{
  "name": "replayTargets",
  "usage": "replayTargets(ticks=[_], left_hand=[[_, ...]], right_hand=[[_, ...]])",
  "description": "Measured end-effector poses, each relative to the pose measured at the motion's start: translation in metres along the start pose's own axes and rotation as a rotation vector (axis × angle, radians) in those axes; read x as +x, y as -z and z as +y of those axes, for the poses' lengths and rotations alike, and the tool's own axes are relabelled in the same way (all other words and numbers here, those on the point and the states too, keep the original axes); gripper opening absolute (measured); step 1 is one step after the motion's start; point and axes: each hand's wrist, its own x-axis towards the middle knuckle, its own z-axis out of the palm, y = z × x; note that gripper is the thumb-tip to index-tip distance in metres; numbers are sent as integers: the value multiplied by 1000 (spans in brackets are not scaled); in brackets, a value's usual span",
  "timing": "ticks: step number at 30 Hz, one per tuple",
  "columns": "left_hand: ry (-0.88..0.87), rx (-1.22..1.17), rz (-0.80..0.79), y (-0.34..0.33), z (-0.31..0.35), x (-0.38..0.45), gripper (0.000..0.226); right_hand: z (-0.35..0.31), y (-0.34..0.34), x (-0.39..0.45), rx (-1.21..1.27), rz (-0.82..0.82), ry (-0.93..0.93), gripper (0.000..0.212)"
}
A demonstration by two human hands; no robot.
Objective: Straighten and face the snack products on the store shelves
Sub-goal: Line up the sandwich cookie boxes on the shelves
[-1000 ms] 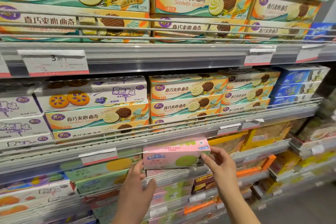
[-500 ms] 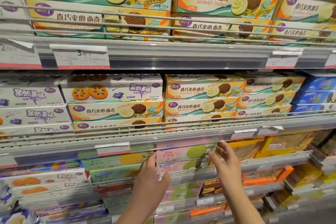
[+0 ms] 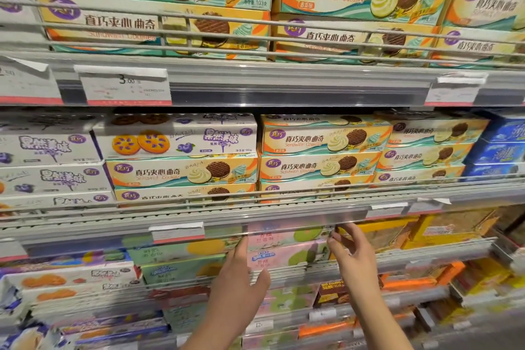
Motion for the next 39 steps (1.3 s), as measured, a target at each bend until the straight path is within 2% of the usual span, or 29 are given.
replayTargets(ticks=[6, 9, 11, 13, 15, 19, 22, 28, 34, 39], left_hand=[[8, 71, -43, 2, 0, 4, 86], [-5, 76, -37, 3, -1, 4, 84], [-9, 25, -19, 9, -3, 0, 73], [-12, 3, 8, 19, -10, -6, 60], [-26, -10, 48, 32, -15, -10, 45], [-118, 4, 183, 60, -18, -20, 15], [-251, 108, 307, 75, -23, -25, 18], [-472, 153, 486, 115, -42, -33, 34], [-374, 373, 690, 156, -83, -34, 57], [-355, 491, 666, 171, -98, -29, 72]], right_hand=[[0, 0, -5, -34, 16, 17, 34], [-6, 2, -17, -192, 78, 193, 32], [-8, 3, -25, -308, 121, 354, 36], [-13, 0, -31, -398, 108, 493, 30], [-23, -9, -36, -450, 62, 613, 26], [-51, -40, -48, -543, -95, 844, 39], [-67, -62, -51, -596, -183, 923, 50], [-65, -68, -43, -631, -172, 932, 52], [-72, -75, -47, -672, -134, 902, 47], [-85, -79, -50, -683, -96, 873, 47]])
